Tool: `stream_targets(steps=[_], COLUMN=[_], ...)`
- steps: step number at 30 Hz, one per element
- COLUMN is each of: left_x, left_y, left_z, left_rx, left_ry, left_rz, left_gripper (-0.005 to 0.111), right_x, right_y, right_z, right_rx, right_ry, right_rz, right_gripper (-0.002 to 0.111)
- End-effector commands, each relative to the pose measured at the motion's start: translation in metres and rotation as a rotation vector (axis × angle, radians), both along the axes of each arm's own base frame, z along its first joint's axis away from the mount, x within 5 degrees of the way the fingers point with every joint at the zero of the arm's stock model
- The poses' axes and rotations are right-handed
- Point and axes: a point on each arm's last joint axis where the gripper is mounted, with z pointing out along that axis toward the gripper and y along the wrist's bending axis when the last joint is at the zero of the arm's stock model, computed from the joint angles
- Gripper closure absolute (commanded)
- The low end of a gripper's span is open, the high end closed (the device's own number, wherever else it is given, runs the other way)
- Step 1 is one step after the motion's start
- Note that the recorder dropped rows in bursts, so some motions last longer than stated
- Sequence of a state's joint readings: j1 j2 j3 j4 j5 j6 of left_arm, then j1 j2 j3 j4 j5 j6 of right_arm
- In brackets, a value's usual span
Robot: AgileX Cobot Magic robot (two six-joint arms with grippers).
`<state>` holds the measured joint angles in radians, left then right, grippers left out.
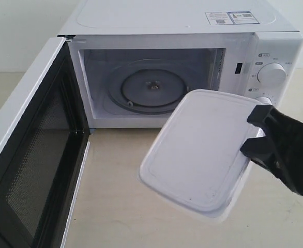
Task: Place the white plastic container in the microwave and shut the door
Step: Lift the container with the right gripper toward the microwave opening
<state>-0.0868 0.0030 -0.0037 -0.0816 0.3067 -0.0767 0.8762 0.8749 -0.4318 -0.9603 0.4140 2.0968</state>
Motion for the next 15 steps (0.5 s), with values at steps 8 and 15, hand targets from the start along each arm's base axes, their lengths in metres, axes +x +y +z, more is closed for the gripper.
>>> stream_targets(steps=[8, 15], left_x=[0.0, 0.0], left_y=[0.0, 0.0], left_z=[-0.001, -0.001], left_rx=[-0.006, -0.006], left_ry=[-0.002, -0.002], left_rz=[0.003, 0.003], left_gripper=[0.102, 0.102], right_x=[0.034, 0.049], right_y=[0.042, 0.034], right_z=[-0.01, -0.035], right_rx=[0.406, 0.614], right_ry=[0.055, -0.051], right_rz=[0.219, -0.01], right_gripper=[0.108, 0.108])
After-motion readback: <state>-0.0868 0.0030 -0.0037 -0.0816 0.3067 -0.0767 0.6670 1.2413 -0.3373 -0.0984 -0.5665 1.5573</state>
